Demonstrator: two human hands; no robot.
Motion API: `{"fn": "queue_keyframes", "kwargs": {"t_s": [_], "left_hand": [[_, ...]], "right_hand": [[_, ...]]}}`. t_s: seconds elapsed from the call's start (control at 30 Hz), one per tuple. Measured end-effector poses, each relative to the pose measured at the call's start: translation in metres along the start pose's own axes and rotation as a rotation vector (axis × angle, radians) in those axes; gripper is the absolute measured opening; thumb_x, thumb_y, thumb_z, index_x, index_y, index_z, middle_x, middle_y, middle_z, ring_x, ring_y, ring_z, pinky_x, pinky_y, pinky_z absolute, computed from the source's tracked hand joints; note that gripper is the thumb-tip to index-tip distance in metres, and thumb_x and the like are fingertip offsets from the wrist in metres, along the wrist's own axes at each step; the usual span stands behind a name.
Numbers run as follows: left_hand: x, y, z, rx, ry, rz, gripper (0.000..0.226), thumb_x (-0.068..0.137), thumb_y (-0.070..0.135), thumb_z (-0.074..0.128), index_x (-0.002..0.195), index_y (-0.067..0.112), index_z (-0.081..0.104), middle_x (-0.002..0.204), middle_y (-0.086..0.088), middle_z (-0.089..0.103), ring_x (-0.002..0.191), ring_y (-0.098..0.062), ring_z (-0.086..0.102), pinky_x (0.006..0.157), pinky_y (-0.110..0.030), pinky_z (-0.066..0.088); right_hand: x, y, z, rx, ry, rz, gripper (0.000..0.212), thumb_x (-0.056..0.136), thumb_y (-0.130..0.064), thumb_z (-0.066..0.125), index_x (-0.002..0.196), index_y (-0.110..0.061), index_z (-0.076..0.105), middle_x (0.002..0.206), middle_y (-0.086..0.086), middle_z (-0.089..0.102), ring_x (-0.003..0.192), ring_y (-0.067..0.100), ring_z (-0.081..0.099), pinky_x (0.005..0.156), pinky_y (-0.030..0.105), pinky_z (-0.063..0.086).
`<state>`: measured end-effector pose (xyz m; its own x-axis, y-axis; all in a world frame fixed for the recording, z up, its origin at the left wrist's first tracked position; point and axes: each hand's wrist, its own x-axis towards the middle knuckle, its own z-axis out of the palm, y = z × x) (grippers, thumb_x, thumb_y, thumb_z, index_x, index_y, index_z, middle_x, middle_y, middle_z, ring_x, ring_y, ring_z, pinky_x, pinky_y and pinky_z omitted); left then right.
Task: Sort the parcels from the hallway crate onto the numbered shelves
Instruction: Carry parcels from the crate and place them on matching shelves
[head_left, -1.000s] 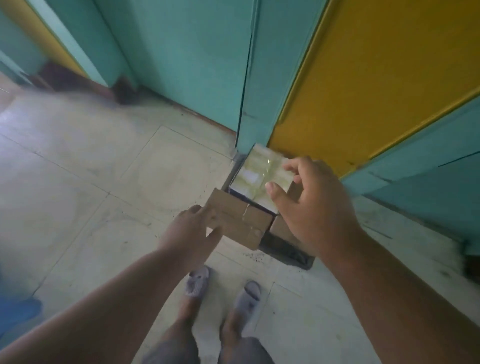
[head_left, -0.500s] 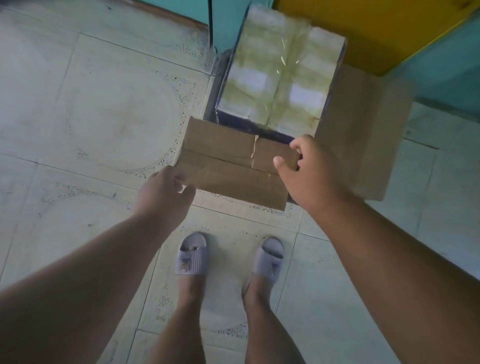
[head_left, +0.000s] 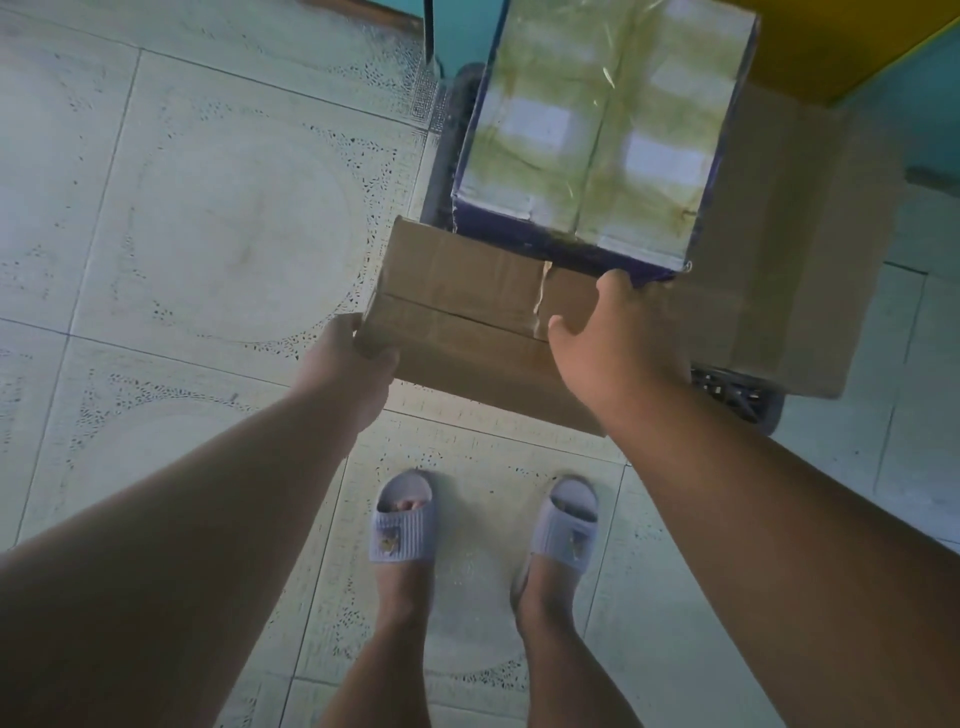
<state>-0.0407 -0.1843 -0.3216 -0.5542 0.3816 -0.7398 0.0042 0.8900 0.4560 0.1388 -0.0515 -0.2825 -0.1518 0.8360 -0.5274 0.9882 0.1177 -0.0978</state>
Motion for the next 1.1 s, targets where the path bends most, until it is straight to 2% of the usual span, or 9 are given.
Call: {"fn": "queue_keyframes", "kwargs": {"t_s": [0.17, 0.37, 0.43, 0.57, 0.67, 0.8, 0.87, 0.97, 1.1], "left_hand": [[-0.001, -0.013, -0.003, -0.221, -0.022, -0.063, 0.039, 0.093, 0.005, 0.061, 0.131, 0.013, 0.052, 0.096, 0.0, 0.063, 0.088, -0.022, 0.069, 0.088, -0.052, 0.059], [-0.066, -0.026, -0.049, -0.462, -0.022, -0.103, 0.034, 0.095, 0.006, 0.063, 0.126, 0.019, 0.056, 0.113, -0.005, 0.066, 0.098, -0.022, 0.07, 0.091, -0.038, 0.057], [-0.103, -0.02, -0.073, -0.555, -0.001, -0.121, 0.032, 0.096, 0.009, 0.063, 0.126, 0.019, 0.058, 0.111, -0.005, 0.068, 0.098, -0.022, 0.07, 0.091, -0.038, 0.056], [-0.181, 0.021, -0.124, -0.647, 0.065, -0.051, 0.01, 0.099, 0.021, 0.06, 0.107, 0.025, 0.064, 0.1, -0.007, 0.069, 0.086, -0.023, 0.064, 0.078, -0.037, 0.053], [-0.252, 0.059, -0.16, -0.617, 0.119, -0.023, 0.013, 0.098, 0.036, 0.059, 0.102, 0.027, 0.066, 0.092, -0.003, 0.064, 0.076, -0.02, 0.054, 0.069, -0.035, 0.044], [-0.341, 0.114, -0.197, -0.61, 0.178, 0.059, 0.026, 0.094, 0.047, 0.059, 0.096, 0.022, 0.068, 0.08, -0.006, 0.061, 0.07, -0.022, 0.047, 0.063, -0.035, 0.038], [-0.373, 0.142, -0.216, -0.611, 0.215, 0.112, 0.03, 0.093, 0.051, 0.059, 0.092, 0.022, 0.068, 0.083, -0.005, 0.066, 0.075, -0.023, 0.054, 0.068, -0.034, 0.042], [-0.407, 0.178, -0.239, -0.629, 0.22, 0.181, 0.037, 0.091, 0.061, 0.057, 0.098, 0.027, 0.068, 0.096, -0.005, 0.073, 0.096, -0.027, 0.064, 0.089, -0.043, 0.052], [-0.439, 0.215, -0.257, -0.748, 0.142, 0.325, 0.03, 0.094, 0.055, 0.059, 0.091, 0.027, 0.069, 0.096, -0.003, 0.076, 0.101, -0.028, 0.07, 0.097, -0.048, 0.054]], "right_hand": [[-0.01, -0.005, 0.01, 0.031, 0.025, 0.044, 0.065, 0.091, -0.049, 0.059, 0.144, -0.021, 0.034, 0.15, 0.02, 0.031, 0.133, 0.041, 0.04, 0.101, 0.044, 0.042], [-0.05, -0.003, -0.035, 0.162, 0.118, -0.061, 0.052, 0.092, -0.042, 0.061, 0.139, -0.023, 0.048, 0.141, 0.01, 0.039, 0.109, 0.03, 0.057, 0.085, 0.037, 0.051], [-0.07, -0.005, -0.07, 0.284, 0.117, -0.097, 0.047, 0.092, -0.042, 0.061, 0.135, -0.028, 0.051, 0.13, 0.002, 0.05, 0.096, 0.019, 0.058, 0.077, 0.032, 0.05], [-0.117, -0.014, -0.169, 0.511, 0.138, -0.183, 0.031, 0.09, -0.041, 0.063, 0.119, -0.03, 0.061, 0.099, -0.015, 0.059, 0.095, 0.013, 0.06, 0.084, 0.035, 0.052], [-0.172, -0.015, -0.254, 0.452, 0.206, -0.297, 0.015, 0.091, -0.041, 0.064, 0.096, -0.027, 0.065, 0.083, -0.019, 0.061, 0.079, 0.005, 0.061, 0.065, 0.023, 0.045], [-0.236, -0.002, -0.345, 0.55, 0.302, -0.439, 0.016, 0.09, -0.046, 0.064, 0.097, -0.032, 0.06, 0.093, -0.018, 0.065, 0.089, 0.008, 0.063, 0.078, 0.03, 0.05], [-0.264, 0.003, -0.384, 0.681, 0.312, -0.508, 0.023, 0.091, -0.049, 0.062, 0.107, -0.032, 0.059, 0.107, -0.012, 0.065, 0.101, 0.01, 0.061, 0.082, 0.029, 0.046], [-0.301, 0.01, -0.429, 0.846, 0.274, -0.574, 0.034, 0.091, -0.056, 0.058, 0.116, -0.033, 0.053, 0.111, -0.012, 0.061, 0.096, 0.002, 0.058, 0.073, 0.025, 0.042], [-0.328, 0.025, -0.466, 0.932, 0.262, -0.58, 0.072, 0.069, -0.072, 0.072, 0.125, -0.032, 0.048, 0.116, -0.013, 0.059, 0.1, -0.001, 0.06, 0.076, 0.024, 0.049]]}}
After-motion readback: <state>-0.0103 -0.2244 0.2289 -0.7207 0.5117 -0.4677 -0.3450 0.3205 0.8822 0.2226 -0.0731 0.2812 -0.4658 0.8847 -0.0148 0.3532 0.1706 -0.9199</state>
